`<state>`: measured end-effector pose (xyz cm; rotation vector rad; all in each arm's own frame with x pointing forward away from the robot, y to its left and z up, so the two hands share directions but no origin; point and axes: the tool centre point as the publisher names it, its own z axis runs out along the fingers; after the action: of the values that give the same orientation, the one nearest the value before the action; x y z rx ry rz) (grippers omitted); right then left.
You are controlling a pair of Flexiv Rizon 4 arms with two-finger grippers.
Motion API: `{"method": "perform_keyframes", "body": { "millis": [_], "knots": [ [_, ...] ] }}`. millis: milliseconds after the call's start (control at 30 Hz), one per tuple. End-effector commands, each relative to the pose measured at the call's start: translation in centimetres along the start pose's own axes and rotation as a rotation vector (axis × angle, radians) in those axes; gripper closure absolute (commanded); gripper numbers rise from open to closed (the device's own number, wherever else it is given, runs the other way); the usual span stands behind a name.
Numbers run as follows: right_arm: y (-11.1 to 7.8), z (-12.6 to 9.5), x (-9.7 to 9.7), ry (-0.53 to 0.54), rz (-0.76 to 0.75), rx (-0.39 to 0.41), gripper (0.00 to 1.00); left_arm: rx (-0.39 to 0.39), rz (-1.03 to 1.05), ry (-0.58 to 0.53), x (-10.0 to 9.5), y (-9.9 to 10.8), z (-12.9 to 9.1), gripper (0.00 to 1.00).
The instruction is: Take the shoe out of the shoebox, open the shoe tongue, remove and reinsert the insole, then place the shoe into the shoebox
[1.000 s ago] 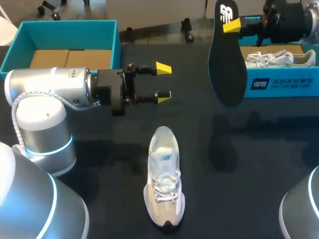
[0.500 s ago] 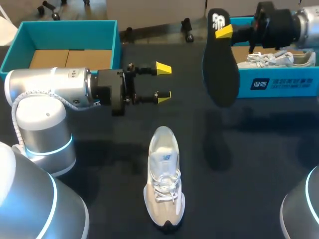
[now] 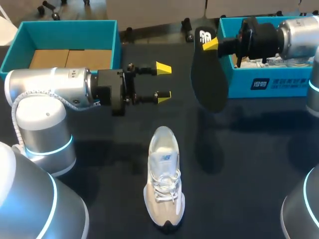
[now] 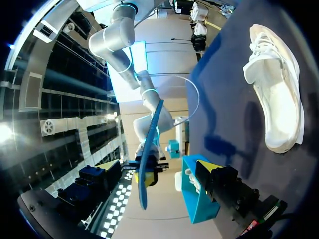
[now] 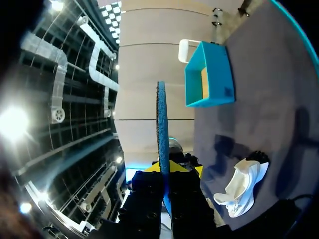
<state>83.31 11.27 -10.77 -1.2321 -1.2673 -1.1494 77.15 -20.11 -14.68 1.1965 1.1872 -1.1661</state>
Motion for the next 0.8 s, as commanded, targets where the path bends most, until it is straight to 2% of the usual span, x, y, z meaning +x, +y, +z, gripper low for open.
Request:
{"method": "perform_keyframes", "body": {
  "millis": [33, 167, 367, 533, 800],
  "knots": [
    [0.0, 0.7, -0.8, 0.007, 0.014, -0.014, 1.00, -0.002, 0.001, 0.000, 0.0, -0.1, 0.1, 0.00],
    [0.4, 1.0, -1.6, 0.005, 0.045, -0.014, 1.00, -0.002, 0.001, 0.000, 0.0, -0.1, 0.1, 0.00],
    [0.4, 1.0, -1.6, 0.005, 0.045, -0.014, 1.00, -0.002, 0.001, 0.000, 0.0, -0.1, 0.1, 0.00],
    [0.4, 1.0, -1.6, 0.005, 0.045, -0.014, 1.00, -0.013, 0.023, -0.003, -0.4, 1.3, 1.1, 0.00],
    [0.4, 1.0, -1.6, 0.005, 0.045, -0.014, 1.00, 0.005, 0.061, -0.002, -1.3, 1.5, 3.4, 0.00]
  ]
}}
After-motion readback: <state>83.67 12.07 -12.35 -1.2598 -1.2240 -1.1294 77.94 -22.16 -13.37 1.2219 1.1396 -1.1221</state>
